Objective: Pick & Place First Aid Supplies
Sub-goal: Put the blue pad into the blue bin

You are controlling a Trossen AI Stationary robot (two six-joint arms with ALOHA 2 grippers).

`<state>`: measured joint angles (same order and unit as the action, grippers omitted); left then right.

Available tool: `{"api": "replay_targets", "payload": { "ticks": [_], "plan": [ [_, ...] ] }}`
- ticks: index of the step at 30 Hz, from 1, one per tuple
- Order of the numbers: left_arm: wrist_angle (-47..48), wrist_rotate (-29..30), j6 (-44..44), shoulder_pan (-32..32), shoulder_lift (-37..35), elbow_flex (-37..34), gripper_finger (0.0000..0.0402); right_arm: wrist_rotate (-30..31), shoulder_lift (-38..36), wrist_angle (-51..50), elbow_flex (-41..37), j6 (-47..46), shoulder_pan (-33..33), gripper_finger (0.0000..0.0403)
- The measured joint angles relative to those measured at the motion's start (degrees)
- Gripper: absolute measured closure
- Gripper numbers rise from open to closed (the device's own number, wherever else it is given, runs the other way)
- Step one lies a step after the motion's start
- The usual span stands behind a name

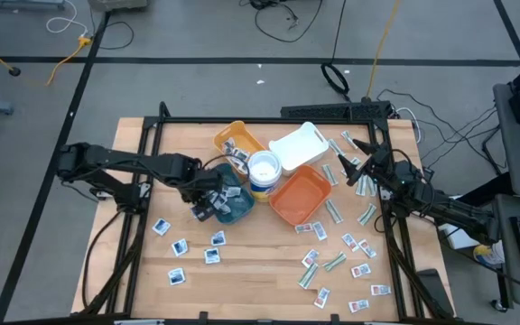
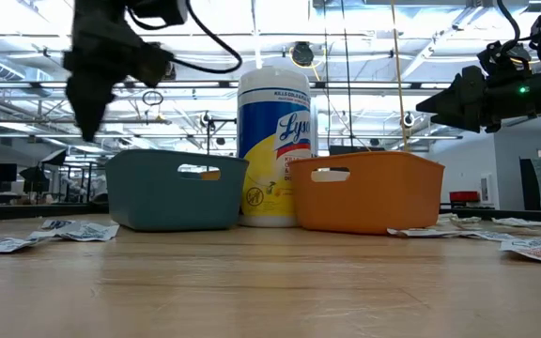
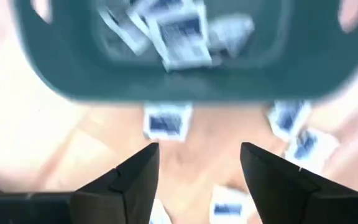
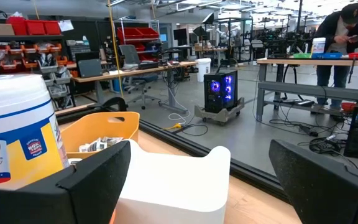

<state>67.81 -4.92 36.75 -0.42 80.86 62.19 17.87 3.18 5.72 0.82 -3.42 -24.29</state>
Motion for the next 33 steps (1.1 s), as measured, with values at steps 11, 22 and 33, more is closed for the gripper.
{"api": "replay_targets", "payload": {
  "ticks": [11,22,33],
  "plan": [
    [5.9,-7.6,0.6,-8.7,-2.6,-5.8,0.0162,0.0,0.0,0.0,0.0,0.0,0.0,0.0026],
    [1.5,-10.4,6.4,-19.7,-4.0,-19.7,0.0162,0.0,0.0,0.0,0.0,0.0,0.0,0.0026],
    [-9.9,-10.6,10.9,-24.5,-4.1,-27.8,0.0162,0.0,0.0,0.0,0.0,0.0,0.0,0.0026]
  ]
}}
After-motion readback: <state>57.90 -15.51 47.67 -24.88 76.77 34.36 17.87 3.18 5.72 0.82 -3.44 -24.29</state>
